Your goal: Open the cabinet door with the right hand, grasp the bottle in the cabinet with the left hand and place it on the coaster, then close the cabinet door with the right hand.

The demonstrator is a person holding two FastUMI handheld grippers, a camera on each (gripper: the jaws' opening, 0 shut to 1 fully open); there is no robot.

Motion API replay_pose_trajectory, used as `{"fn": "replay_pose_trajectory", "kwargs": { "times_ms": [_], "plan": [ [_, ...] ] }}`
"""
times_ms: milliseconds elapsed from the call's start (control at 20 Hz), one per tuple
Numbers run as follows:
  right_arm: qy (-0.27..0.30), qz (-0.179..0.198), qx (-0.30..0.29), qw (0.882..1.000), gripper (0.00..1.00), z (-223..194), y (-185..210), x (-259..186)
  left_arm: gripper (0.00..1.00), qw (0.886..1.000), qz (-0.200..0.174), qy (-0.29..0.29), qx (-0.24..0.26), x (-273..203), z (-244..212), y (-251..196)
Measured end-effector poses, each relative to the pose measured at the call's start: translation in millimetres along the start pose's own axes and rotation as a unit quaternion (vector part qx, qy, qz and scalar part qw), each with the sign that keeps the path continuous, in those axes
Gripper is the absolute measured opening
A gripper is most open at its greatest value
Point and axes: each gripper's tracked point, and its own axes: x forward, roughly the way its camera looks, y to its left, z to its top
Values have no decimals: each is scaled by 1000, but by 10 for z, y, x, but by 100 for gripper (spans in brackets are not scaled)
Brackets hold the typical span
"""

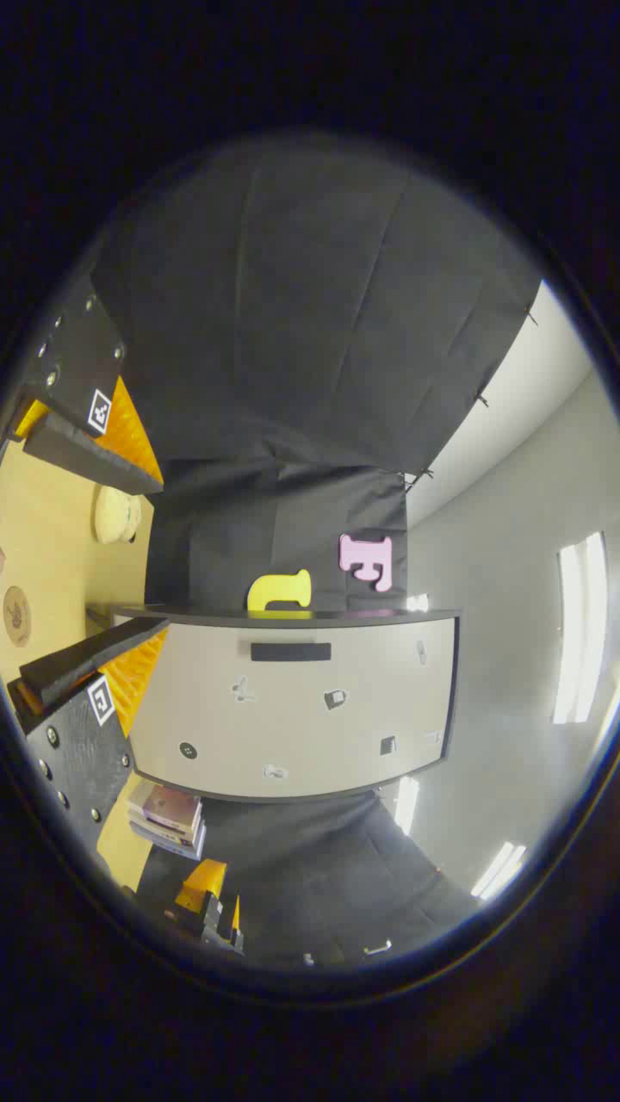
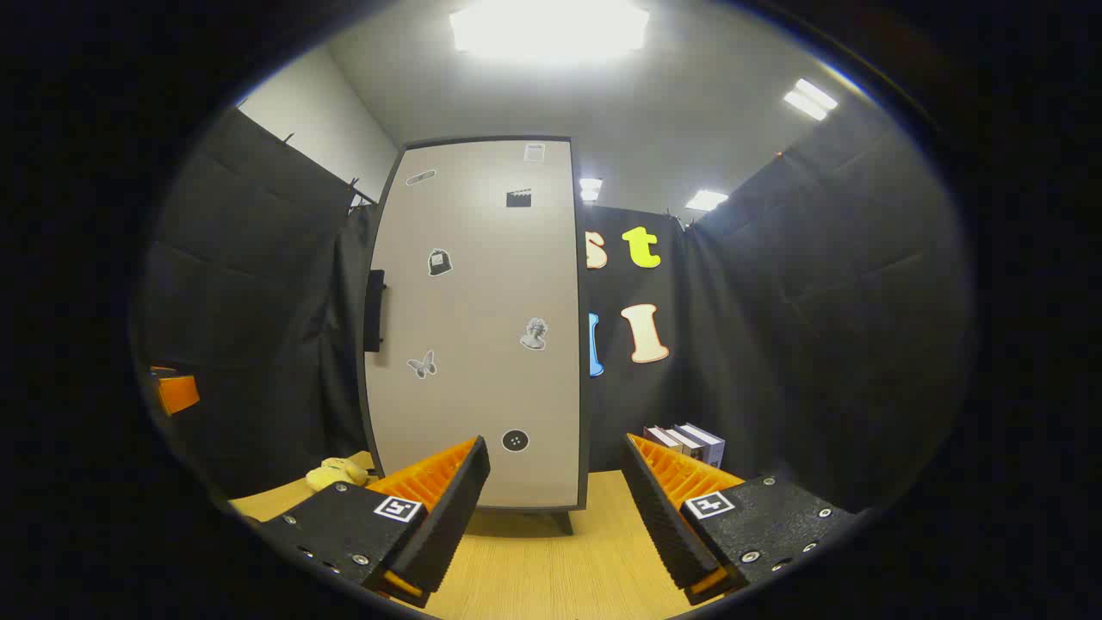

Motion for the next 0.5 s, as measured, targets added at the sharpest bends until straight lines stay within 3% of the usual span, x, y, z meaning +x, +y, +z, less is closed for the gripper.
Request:
{"fn": "replay_pose_trajectory", "kwargs": {
  "times_ms": [500],
  "plan": [
    [0,-15,12,1000,95,57,-121,-59,89,1000,-14,3,7,84,-57,-32]
  ]
}}
